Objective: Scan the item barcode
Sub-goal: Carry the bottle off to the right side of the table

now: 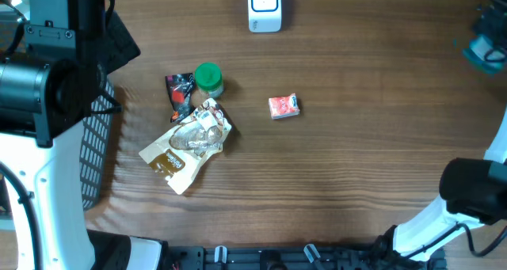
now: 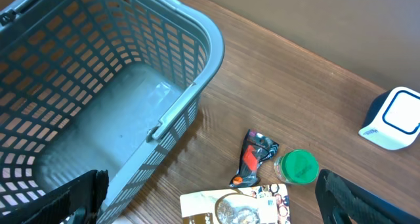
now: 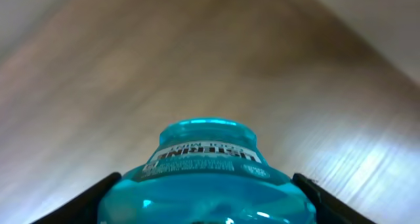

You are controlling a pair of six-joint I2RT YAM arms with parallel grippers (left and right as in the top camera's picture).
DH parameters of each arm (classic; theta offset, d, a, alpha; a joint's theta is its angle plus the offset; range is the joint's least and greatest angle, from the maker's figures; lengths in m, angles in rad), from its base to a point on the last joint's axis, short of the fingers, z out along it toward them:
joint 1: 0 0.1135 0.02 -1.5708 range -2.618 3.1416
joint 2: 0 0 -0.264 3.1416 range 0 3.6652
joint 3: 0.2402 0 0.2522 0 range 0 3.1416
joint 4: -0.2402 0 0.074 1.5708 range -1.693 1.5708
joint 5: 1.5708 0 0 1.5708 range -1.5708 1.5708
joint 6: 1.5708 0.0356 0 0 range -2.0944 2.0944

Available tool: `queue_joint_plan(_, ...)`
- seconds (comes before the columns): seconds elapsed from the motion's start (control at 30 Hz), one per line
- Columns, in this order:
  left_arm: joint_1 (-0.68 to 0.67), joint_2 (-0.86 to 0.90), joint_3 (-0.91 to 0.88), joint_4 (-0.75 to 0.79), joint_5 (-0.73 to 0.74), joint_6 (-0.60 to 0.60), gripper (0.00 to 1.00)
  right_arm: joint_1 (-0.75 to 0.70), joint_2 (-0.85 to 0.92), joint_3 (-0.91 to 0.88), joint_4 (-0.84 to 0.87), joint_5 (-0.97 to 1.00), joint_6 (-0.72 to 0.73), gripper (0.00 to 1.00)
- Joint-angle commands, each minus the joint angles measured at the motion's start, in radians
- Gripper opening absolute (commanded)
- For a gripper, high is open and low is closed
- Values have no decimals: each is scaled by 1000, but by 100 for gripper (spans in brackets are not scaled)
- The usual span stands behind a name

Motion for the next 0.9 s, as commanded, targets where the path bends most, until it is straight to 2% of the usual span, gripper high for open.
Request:
queue_joint_plan(0.0, 8, -7, 5, 2, 2, -17, 100, -108, 8, -42, 19, 142, 61, 39)
queue_joint_plan(0.2, 8, -7, 5, 2, 2, -18, 100, -330, 23, -264, 200, 30, 68, 40)
queue_joint_plan(0.3, 8, -7, 5, 2, 2, -18, 100, -366, 23, -415, 322, -32, 68, 43)
queue_joint_plan(0.4, 8, -7, 5, 2, 2, -18, 100, -369, 23, -591, 520, -135, 57, 44)
queue_joint_plan(0.47, 8, -7, 5, 2, 2, -17, 100, -369, 23, -648, 584, -166, 60, 44)
queue_joint_plan(0.5, 8, -7, 5, 2, 2, -18, 100, -369, 24, -652, 587, -165, 60, 48)
queue_joint_plan(0.6, 8, -7, 5, 2, 2, -17, 100, -369, 24, -652, 594, -165, 59, 71)
queue_joint_plan(0.63, 8, -7, 5, 2, 2, -18, 100, -369, 22, -650, 593, -165, 44, 100)
queue_joint_plan(0.73, 8, -7, 5, 2, 2, -17, 100, -369, -12, -615, 543, -165, 23, 100)
queue_joint_plan(0.87, 8, -7, 5, 2, 2, -17, 100, -365, -146, -541, 436, -166, 29, 100)
